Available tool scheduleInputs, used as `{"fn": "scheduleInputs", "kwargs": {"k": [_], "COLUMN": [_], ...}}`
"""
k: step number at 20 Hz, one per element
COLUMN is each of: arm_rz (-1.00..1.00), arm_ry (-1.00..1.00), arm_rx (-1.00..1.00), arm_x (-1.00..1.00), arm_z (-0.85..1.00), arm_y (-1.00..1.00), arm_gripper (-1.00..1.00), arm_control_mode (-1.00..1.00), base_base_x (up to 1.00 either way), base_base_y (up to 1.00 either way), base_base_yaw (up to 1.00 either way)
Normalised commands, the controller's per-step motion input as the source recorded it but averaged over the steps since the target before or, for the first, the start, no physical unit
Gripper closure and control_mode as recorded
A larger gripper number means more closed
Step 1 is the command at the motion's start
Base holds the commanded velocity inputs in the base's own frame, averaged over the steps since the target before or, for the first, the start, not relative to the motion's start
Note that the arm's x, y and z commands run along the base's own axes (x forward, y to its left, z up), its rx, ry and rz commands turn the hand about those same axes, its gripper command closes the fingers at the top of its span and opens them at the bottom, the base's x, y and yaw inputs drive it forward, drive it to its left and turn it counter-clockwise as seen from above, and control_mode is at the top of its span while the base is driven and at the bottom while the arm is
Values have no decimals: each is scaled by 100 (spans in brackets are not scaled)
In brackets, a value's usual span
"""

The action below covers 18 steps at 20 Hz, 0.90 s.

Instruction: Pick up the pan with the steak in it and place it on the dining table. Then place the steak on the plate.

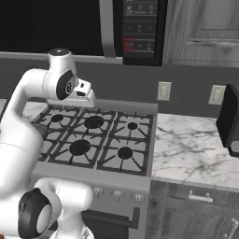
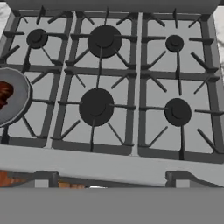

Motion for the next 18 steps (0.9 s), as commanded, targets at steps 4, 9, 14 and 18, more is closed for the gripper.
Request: {"fn": "scheduleInputs", "kwargs": {"k": [4, 9, 14, 18], "arm_rz": [0, 0, -1, -5], "arm_ry": [0, 0, 0, 0], "arm_rx": [0, 2, 3, 1], "arm_x": [-65, -70, -62, -44], "arm_z": [-19, -18, -20, -28], "arm_y": [50, 62, 74, 88], "arm_gripper": [-100, -100, -100, -100], "arm_control_mode": [-100, -100, -100, -100], "base_base_x": [0, 0, 0, 0], "base_base_y": [0, 0, 0, 0], "base_base_yaw": [0, 0, 0, 0]}}
